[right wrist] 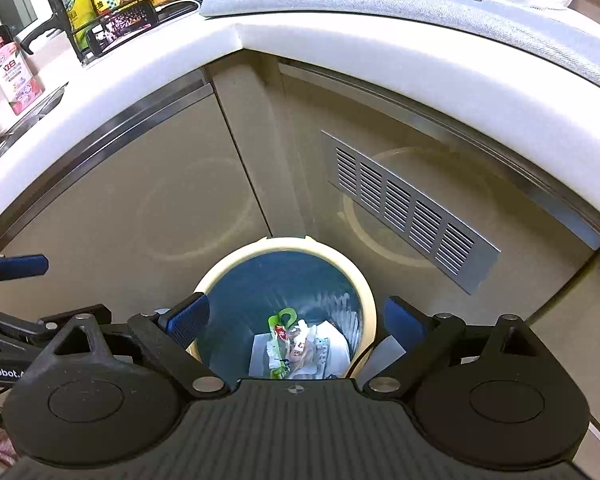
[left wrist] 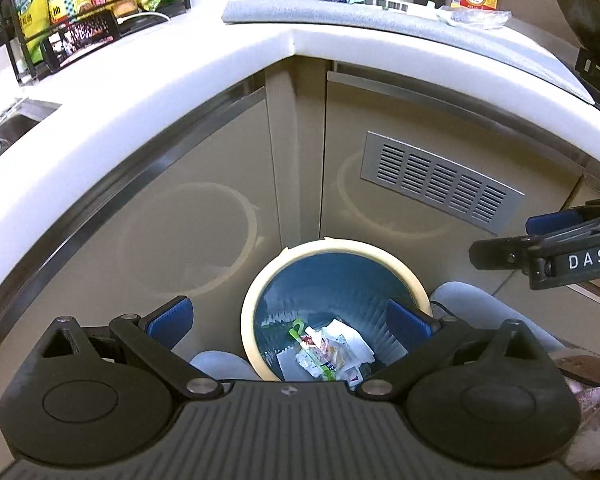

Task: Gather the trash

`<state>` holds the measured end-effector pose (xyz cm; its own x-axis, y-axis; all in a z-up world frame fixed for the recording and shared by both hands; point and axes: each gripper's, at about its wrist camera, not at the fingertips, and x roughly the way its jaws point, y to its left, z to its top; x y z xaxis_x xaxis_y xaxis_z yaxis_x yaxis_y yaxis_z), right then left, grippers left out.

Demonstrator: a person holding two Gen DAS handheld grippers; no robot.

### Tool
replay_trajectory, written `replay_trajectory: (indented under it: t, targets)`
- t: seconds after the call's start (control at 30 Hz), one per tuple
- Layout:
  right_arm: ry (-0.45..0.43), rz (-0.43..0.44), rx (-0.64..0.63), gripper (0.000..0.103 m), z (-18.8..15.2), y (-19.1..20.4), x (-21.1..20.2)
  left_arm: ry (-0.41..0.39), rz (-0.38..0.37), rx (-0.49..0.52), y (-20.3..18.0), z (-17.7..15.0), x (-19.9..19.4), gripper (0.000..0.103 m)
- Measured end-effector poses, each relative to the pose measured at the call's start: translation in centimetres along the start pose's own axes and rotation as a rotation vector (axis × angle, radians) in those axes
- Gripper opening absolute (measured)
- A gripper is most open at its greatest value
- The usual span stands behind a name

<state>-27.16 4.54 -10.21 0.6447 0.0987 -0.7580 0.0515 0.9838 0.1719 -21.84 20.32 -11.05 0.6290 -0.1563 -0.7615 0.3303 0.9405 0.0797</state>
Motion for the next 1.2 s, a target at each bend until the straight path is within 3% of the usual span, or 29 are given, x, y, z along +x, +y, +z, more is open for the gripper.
replay_trajectory:
  t: [1.2]
  targets:
    - [0.037,0.016,0.005,0.095,-0.5,-0.4,1.3,-0.001,0.006,-0.01,0.7,-0.3,0.2,0.103]
